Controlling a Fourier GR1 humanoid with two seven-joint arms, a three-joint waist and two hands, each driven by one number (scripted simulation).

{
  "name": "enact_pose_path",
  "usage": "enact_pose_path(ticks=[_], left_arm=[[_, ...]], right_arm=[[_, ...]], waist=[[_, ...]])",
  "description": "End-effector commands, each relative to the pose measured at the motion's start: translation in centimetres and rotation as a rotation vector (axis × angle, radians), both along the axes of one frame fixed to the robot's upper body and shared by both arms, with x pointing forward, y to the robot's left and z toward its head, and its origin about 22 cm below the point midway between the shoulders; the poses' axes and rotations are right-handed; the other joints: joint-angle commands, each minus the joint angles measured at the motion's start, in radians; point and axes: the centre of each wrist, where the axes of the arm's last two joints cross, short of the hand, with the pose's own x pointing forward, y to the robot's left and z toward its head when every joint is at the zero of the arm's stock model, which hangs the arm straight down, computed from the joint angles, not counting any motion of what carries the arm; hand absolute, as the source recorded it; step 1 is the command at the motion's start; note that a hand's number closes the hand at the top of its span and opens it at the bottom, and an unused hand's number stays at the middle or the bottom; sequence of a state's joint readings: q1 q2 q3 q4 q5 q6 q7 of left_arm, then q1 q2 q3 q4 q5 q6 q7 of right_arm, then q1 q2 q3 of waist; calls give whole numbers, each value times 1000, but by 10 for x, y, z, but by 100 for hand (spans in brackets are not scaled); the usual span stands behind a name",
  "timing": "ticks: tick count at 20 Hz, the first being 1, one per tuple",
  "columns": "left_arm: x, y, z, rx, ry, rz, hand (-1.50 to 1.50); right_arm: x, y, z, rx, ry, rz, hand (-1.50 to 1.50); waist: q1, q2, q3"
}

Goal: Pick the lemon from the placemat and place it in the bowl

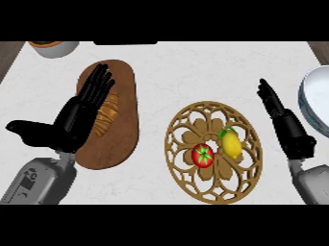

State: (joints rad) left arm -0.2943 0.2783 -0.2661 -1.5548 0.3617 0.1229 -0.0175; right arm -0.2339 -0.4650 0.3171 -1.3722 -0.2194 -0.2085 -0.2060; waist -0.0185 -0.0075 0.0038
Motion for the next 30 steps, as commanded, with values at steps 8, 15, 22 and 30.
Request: enact_pose_path(ticks=[8, 15, 22, 30], left_arm=[[-5, 100, -16, 290, 119, 410, 0], [-22, 121, -20, 286, 162, 488, 0], [-21, 103, -4, 291, 129, 466, 0], [-16, 94, -6, 285, 123, 424, 0]], right_arm=[[7, -97, 85, -795, -79, -106, -150], [-100, -19, 23, -580, -108, -189, -150], [-118, -2, 84, -660, -65, -296, -150], [-76, 9, 155, -734, -22, -260, -150]], waist=[[3, -5, -29], [-33, -9, -6], [12, 5, -5], [29, 9, -5]])
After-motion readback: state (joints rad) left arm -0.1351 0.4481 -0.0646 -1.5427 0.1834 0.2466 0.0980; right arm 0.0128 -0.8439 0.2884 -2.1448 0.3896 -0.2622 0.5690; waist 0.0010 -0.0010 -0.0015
